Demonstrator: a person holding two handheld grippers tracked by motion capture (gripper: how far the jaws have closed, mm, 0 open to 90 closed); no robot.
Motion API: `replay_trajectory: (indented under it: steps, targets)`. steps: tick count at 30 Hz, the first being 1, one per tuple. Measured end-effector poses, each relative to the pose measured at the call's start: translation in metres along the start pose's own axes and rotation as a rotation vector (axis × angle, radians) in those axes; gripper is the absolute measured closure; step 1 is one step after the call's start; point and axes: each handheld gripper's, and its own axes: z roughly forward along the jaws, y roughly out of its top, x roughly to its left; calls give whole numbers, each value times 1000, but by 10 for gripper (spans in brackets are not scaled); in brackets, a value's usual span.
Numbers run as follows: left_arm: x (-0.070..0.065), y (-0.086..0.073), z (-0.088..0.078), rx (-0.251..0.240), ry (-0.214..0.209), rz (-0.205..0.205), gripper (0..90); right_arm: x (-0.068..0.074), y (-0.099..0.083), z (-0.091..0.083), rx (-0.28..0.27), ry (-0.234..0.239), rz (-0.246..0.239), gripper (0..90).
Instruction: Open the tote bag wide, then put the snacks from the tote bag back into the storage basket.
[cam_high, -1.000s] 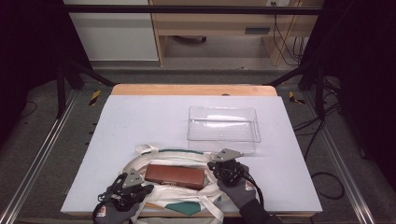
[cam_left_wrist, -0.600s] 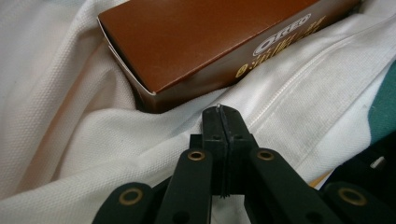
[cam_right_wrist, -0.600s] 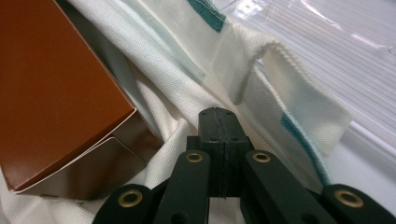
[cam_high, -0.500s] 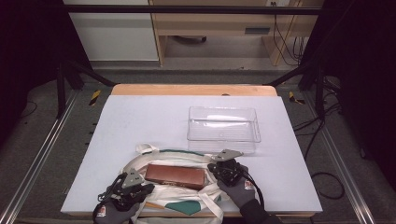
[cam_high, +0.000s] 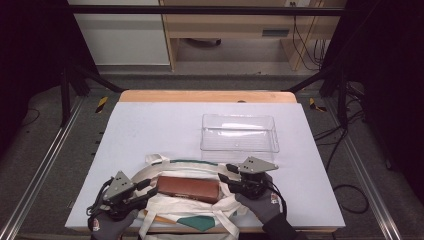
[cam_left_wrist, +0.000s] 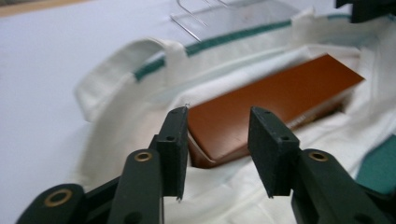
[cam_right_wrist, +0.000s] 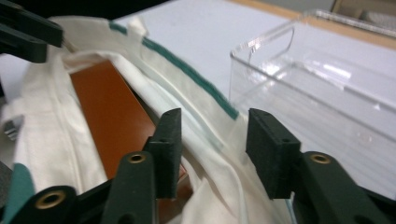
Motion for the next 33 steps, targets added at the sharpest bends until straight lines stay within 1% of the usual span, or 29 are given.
replay_trajectory:
  steps: [1, 2, 3, 4, 6, 7, 8, 9, 10, 11, 13, 14, 15, 19, 20, 21, 22, 24, 25, 27, 31, 32, 33]
  targets:
    - [6, 0, -3, -21, 23, -13, 531, 1, 3, -4, -20, 16, 1, 494]
    - [6, 0, -3, -21, 23, -13, 521, 2, 5, -5, -21, 27, 5, 477]
    - [13, 1, -7, -46, 43, -28, 509, 4, 7, -7, -24, 29, 1, 462]
    - [15, 1, -9, -64, 59, -38, 492, 5, 8, -7, -28, 32, -8, 441]
    - [20, 2, -12, -82, 78, -44, 461, 7, 11, -7, -31, 41, -13, 413]
    - [23, 2, -13, -94, 92, -48, 447, 8, 12, -6, -28, 46, -21, 383]
    - [23, 2, -13, -94, 92, -48, 440, 9, 14, -5, -21, 45, -24, 359]
    - [27, 2, -15, -103, 102, -55, 426, 10, 15, -4, -13, 51, -28, 340]
    - [28, 2, -15, -106, 115, -57, 413, 10, 17, -3, -10, 57, -31, 316]
    - [28, 2, -15, -106, 115, -57, 406, 10, 17, -3, -10, 57, -31, 316]
    - [30, 1, -15, -104, 132, -60, 378, 10, 21, 1, 2, 81, -22, 277]
    - [32, 1, -15, -105, 148, -60, 372, 10, 22, 2, 2, 89, -17, 268]
    - [32, 1, -15, -105, 148, -60, 364, 11, 22, 3, 6, 96, -20, 260]
    - [36, 0, -15, -112, 164, -67, 344, 16, 21, 9, 23, 102, -28, 249]
    - [38, -1, -15, -115, 168, -72, 334, 19, 19, 14, 46, 113, -42, 248]
    - [38, -1, -15, -115, 168, -72, 329, 19, 19, 14, 46, 113, -42, 248]
    - [39, -2, -15, -116, 162, -75, 322, 23, 19, 20, 72, 124, -52, 253]
    - [41, -3, -15, -117, 155, -81, 316, 28, 17, 25, 93, 130, -65, 268]
    - [41, -3, -15, -117, 155, -81, 311, 28, 17, 25, 93, 130, -65, 268]
    - [43, -4, -13, -106, 156, -81, 304, 34, 14, 35, 122, 127, -86, 275]
    - [44, -5, -12, -99, 163, -83, 288, 35, 9, 40, 142, 143, -75, 286]
    - [45, -6, -12, -99, 167, -85, 282, 36, 7, 41, 175, 156, -89, 287]
    - [45, -6, -12, -99, 167, -85, 282, 36, 7, 41, 175, 156, -89, 287]
